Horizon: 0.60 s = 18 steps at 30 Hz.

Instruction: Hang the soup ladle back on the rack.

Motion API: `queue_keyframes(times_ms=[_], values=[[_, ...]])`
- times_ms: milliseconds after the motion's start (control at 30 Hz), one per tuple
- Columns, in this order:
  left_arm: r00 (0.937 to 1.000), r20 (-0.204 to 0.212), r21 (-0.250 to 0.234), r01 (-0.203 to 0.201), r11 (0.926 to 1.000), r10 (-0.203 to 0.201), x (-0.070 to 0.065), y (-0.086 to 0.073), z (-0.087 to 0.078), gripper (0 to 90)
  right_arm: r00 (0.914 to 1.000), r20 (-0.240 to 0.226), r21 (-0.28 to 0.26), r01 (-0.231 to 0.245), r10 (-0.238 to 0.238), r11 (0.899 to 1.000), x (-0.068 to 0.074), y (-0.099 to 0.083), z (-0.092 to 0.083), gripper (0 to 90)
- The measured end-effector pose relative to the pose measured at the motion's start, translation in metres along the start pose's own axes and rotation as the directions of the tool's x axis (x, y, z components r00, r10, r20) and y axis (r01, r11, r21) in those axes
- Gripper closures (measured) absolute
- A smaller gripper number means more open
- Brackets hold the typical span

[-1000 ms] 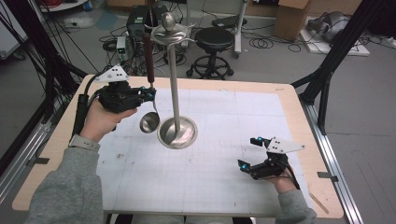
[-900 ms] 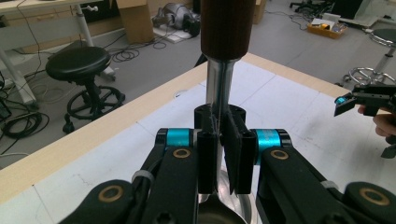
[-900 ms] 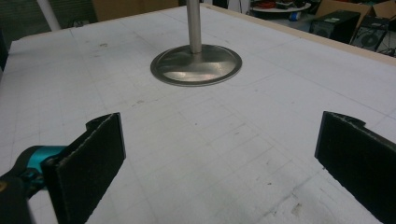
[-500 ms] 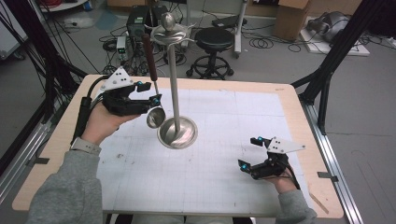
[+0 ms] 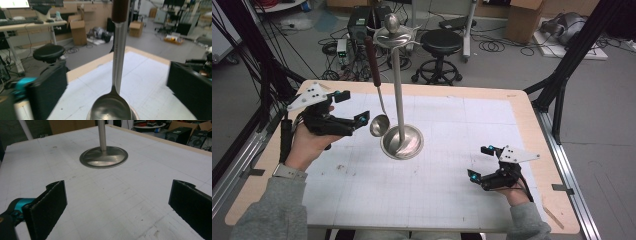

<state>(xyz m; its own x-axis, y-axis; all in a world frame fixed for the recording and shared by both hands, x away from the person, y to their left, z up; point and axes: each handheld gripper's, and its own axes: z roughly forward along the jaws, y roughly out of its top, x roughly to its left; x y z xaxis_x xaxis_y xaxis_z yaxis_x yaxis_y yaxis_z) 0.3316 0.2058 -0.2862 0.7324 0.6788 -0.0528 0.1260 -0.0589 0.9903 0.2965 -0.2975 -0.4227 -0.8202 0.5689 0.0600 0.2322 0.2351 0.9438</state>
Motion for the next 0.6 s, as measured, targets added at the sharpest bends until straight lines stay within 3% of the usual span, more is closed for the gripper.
queue_keyframes(times_ms=[167, 400, 600], values=[[0.9995, 0.026, -0.026, 0.02, 0.9995, -0.02, 0.002, -0.013, -0.012, 1.7, 1.0, -0.005, 0.004, -0.005, 0.005, 1.0, 0.0, 0.0, 0.0, 0.8], [0.9987, 0.032, -0.059, -0.038, 0.9975, 0.039, -0.004, -0.027, -0.026, 1.7, 1.0, -0.003, 0.007, 0.001, -0.001, 1.0, 0.002, 0.0, -0.001, 0.7], [0.9983, 0.026, -0.056, -0.05, 0.9972, 0.052, -0.001, -0.045, -0.026, 1.7, 1.0, -0.005, 0.014, 0.006, -0.006, 1.0, 0.003, 0.0, 0.0, 0.8]])
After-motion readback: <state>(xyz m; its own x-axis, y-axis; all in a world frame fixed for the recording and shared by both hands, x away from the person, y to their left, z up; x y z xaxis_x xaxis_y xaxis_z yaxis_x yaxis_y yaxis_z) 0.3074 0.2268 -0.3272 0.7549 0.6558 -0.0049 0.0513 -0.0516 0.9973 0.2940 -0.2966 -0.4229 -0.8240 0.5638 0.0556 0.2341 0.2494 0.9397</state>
